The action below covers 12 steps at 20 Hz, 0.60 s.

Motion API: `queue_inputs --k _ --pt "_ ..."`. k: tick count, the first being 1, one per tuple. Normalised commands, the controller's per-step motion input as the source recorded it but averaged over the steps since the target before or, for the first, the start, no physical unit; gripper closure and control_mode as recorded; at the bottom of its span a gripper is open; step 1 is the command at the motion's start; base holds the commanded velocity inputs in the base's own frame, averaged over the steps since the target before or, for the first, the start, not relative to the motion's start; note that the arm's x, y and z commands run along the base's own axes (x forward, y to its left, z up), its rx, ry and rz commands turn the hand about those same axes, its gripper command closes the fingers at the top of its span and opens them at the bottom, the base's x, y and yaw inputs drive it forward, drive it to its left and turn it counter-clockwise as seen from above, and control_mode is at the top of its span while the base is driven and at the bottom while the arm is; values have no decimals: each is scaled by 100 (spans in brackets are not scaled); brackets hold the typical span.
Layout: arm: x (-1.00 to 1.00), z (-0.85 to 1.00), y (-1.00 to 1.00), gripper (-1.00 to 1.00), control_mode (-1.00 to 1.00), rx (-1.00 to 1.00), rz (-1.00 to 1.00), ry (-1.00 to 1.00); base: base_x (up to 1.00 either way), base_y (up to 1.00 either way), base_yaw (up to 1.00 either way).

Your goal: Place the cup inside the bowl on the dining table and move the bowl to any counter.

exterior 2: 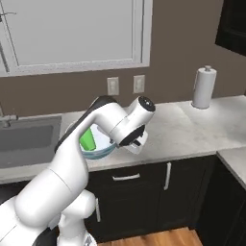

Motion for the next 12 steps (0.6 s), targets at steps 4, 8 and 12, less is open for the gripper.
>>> queue_inputs --k 4,8,12 --pt "0 0 0 100 100 0 0 0 24 -26 59" --pt "0 0 0 100 100 0 0 0 27 -26 59" --pt "0 0 0 100 100 0 0 0 26 -29 56"
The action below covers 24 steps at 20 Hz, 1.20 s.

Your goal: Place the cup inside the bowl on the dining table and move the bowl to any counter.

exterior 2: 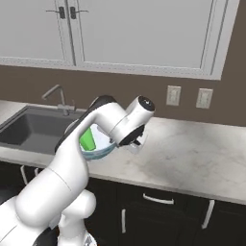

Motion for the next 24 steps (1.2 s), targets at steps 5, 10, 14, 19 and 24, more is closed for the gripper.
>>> queue_inputs --k 5,10,14,19,24 --pt "0 0 0 100 100 0 0 0 13 -32 18" --pt "0 0 0 100 100 0 0 0 14 -72 7" --pt "0 0 0 100 100 0 0 0 16 -90 4" --pt "0 0 0 100 100 0 0 0 34 -68 3" --pt "0 0 0 100 100 0 0 0 80 -16 0"
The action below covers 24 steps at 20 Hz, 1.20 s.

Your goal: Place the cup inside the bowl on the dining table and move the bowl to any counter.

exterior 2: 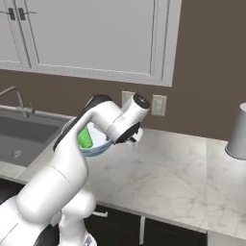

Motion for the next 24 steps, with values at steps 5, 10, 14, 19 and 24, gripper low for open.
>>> queue_inputs --k 5,10,14,19,24 --pt "0 0 0 100 100 0 0 0 73 0 0" --pt "0 0 0 100 100 0 0 0 1 -2 0" --pt "0 0 0 100 100 0 0 0 0 0 0" --pt "0 0 0 100 100 0 0 0 0 0 0" --pt "0 0 0 100 100 0 0 0 0 0 0"
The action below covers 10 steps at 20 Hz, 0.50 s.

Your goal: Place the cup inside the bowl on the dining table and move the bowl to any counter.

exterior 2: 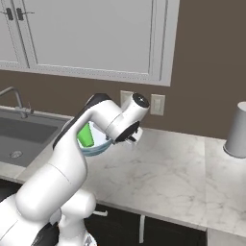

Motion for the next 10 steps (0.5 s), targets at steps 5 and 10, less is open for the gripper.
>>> queue_inputs --k 5,10 --pt "0 0 0 100 -100 0 0 0 0 0 0" --pt "0 -6 3 100 -100 0 0 0 0 0 0"
